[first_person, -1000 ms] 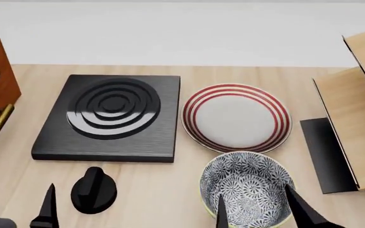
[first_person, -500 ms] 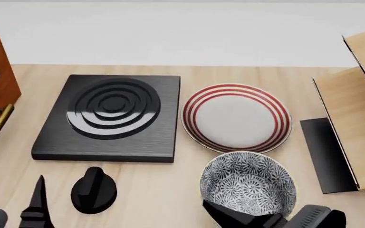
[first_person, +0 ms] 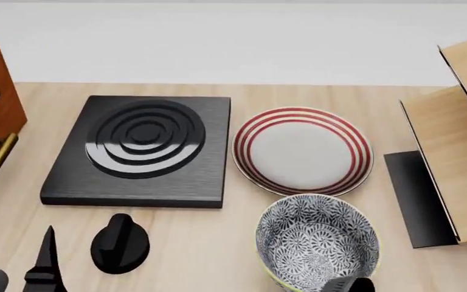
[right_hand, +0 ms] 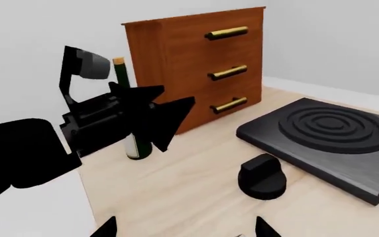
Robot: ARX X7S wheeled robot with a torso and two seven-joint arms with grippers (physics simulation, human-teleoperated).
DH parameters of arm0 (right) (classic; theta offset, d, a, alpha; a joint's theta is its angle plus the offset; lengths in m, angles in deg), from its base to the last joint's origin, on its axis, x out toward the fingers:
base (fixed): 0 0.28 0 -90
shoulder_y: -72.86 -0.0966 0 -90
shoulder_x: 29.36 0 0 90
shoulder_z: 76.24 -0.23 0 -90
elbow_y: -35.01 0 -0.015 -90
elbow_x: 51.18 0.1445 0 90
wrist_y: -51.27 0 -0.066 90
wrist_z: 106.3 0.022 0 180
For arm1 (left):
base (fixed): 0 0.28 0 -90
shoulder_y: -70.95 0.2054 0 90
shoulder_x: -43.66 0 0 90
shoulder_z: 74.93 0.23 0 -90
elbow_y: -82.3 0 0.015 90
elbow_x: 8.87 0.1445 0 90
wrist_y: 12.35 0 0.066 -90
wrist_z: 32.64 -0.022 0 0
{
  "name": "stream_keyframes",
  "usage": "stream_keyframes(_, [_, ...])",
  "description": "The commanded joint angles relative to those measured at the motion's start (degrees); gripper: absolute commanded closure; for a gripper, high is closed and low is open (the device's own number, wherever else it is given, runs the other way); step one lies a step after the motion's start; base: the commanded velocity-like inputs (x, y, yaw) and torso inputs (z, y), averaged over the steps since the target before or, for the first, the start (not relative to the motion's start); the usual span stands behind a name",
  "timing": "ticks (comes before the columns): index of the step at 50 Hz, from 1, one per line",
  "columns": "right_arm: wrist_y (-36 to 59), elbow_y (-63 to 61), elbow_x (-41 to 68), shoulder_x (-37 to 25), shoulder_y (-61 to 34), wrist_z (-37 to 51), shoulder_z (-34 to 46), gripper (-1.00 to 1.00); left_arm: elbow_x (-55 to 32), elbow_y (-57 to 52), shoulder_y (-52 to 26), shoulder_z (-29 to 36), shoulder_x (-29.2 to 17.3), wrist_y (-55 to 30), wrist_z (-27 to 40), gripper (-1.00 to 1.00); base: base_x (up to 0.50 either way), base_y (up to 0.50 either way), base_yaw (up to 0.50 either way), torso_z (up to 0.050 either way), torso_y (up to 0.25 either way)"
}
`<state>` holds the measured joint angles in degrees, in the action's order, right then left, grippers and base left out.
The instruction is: Pick up the cream cheese and put it in the bowl.
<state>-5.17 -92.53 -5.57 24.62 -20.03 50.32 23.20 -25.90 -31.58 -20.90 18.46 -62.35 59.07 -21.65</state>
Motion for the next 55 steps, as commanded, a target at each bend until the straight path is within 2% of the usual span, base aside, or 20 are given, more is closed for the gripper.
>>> stream_keyframes(1, [2.7, 5.7, -3.5, 1.0, -3.4, -0.7, 5.0, -1.0, 0.0, 1.0, -0.3, 0.3, 0.0, 0.6, 0.3, -1.0, 0.0, 0.0, 0.0, 0.0, 0.0])
stream_keyframes(21, [3.1, 7.8, -7.3, 0.9, -3.9, -0.1, 8.2, -1.0, 0.9, 1.7, -0.1, 1.0, 0.1, 1.9, 1.3, -1.0, 0.0, 0.0, 0.0, 0.0, 0.0])
stream_keyframes(36, [6.3, 2.4, -5.2, -2.1, -3.9, 4.4, 4.7, -1.0, 1.3, 2.2, -0.6, 2.1, -0.1, 2.2, 1.5, -1.0, 0.0, 0.0, 0.0, 0.0, 0.0])
stream_keyframes(55, [10.4, 11.0, -4.6, -1.3, -10.9, 5.1, 4.3, -1.0, 1.1, 1.6, -0.3, 2.7, -0.4, 3.0, 1.7, -1.0, 0.0, 0.0, 0.0, 0.0, 0.0])
